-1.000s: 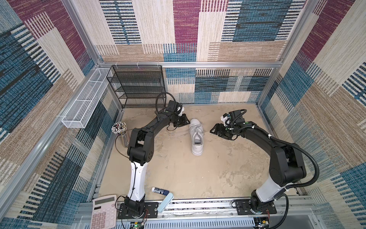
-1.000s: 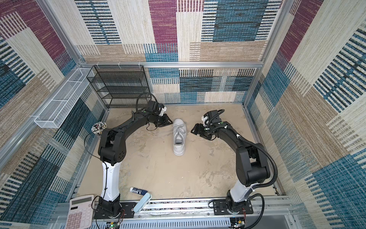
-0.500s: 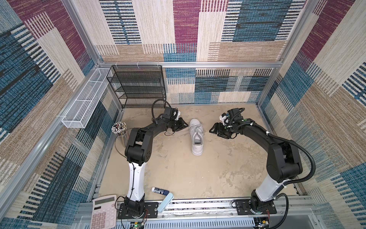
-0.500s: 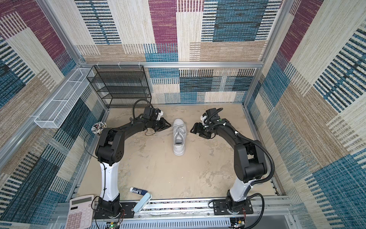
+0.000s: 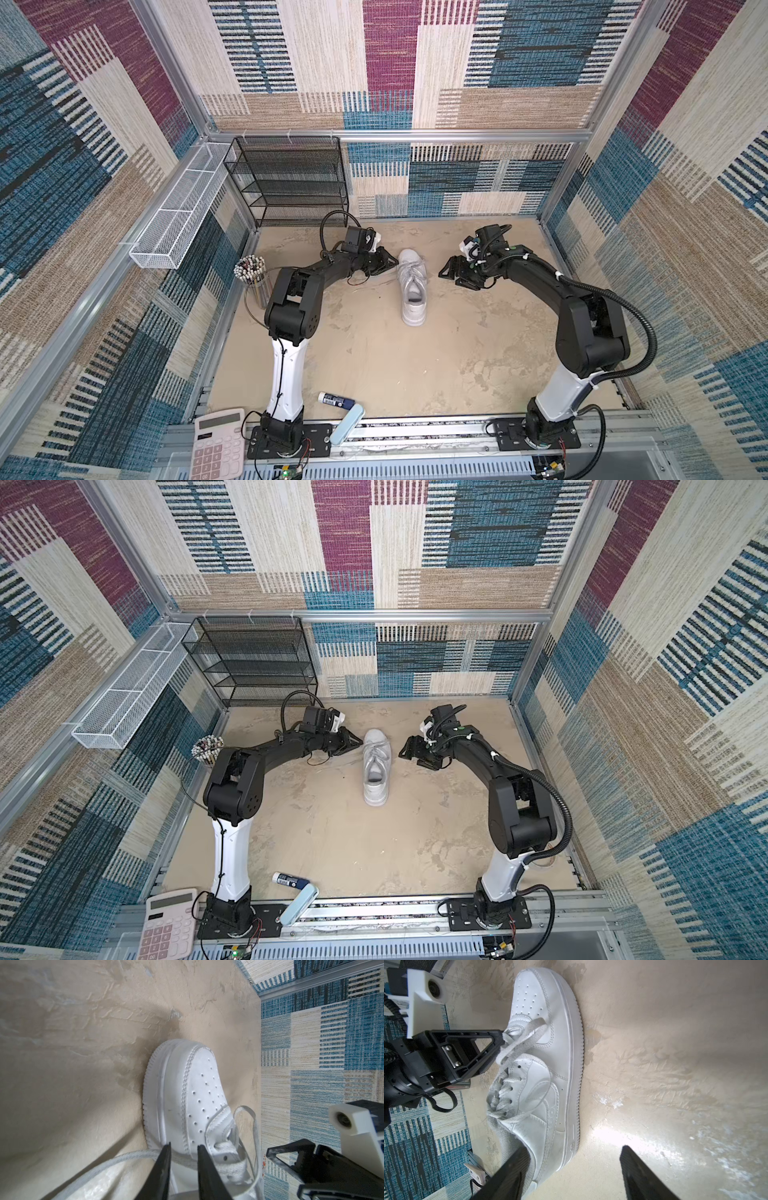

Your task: Tie the shoes

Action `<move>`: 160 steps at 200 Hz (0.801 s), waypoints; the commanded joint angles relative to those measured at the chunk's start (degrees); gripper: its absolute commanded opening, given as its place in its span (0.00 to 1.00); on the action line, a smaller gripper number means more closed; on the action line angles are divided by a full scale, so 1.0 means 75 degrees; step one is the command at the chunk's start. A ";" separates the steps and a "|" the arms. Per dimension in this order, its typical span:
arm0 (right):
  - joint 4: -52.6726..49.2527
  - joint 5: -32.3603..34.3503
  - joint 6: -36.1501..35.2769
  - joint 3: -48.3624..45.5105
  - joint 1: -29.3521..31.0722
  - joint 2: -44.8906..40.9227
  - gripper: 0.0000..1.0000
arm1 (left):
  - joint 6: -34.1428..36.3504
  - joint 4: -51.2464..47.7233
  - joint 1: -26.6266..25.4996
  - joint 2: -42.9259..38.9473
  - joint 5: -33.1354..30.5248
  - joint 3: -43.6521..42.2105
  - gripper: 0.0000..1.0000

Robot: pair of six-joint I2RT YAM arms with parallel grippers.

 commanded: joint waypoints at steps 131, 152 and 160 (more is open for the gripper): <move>-0.0047 -0.0101 -0.0121 0.0049 0.0003 0.0017 0.73 | -0.0564 0.0783 -0.0099 -0.0004 0.0343 -0.0556 0.27; -0.0062 -0.0089 -0.0121 0.0055 -0.0003 0.0005 0.73 | -0.0640 0.0901 -0.0149 -0.0003 0.0325 -0.0626 0.27; -0.0075 -0.0070 -0.0133 0.0054 -0.0003 -0.0006 0.73 | -0.0670 0.0942 -0.0181 -0.0004 0.0311 -0.0642 0.27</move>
